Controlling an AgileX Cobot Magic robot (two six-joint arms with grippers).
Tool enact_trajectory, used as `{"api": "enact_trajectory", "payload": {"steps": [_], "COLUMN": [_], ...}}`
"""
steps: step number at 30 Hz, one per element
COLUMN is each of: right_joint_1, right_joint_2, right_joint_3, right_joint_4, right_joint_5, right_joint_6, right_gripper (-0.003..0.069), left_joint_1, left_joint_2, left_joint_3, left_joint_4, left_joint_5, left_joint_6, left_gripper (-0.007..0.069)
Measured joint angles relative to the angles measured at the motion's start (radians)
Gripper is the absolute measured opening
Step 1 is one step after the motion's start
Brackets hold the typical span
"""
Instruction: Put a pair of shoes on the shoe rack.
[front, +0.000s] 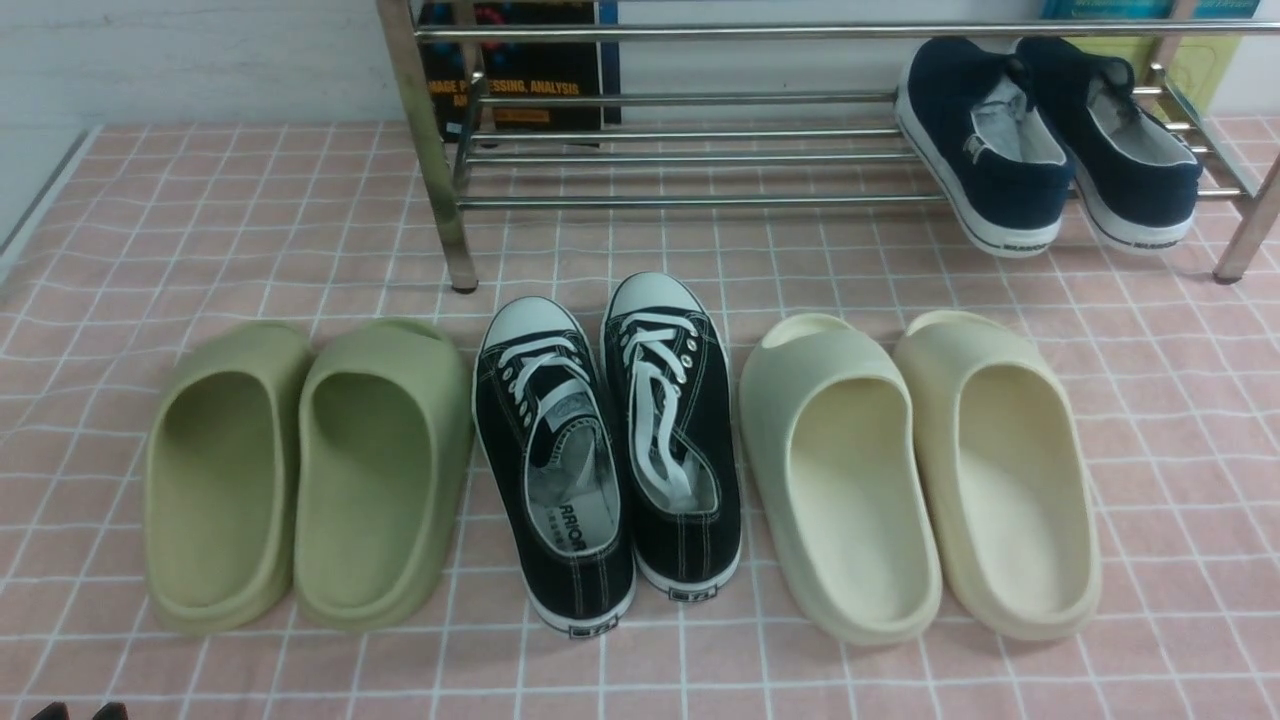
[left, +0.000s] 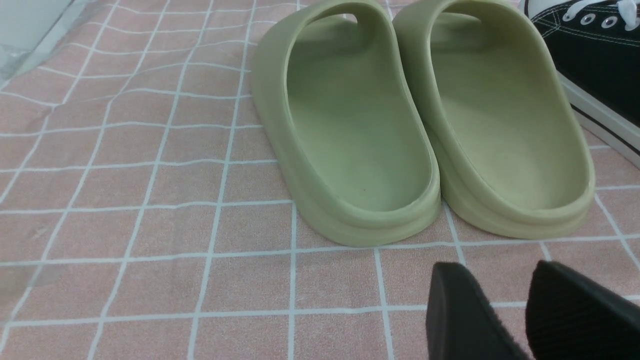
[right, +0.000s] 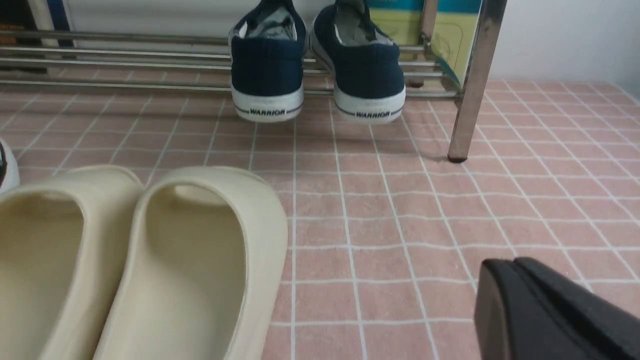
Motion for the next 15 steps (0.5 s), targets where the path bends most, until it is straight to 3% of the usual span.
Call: {"api": "enact_trajectory", "payload": {"steps": [9,15], "right_joint_1": [0.004,0.053], "right_joint_2": [-0.005,-0.178], "right_joint_3": [0.078,0.126], "right_joint_4": [0.000,0.000], "right_joint_5": [0.000,0.061], "right_joint_6": [0.007,0.007], "right_gripper": [0.0004,0.0009], "left_joint_1": [0.000,0.000], "left_joint_2": [0.000,0.000], "left_joint_3": [0.000,0.000], "left_joint_4": [0.000,0.000], "left_joint_5": [0.000,0.000], "left_joint_6": [0.000,0.000], "left_gripper": [0.0240,0.0240]}}
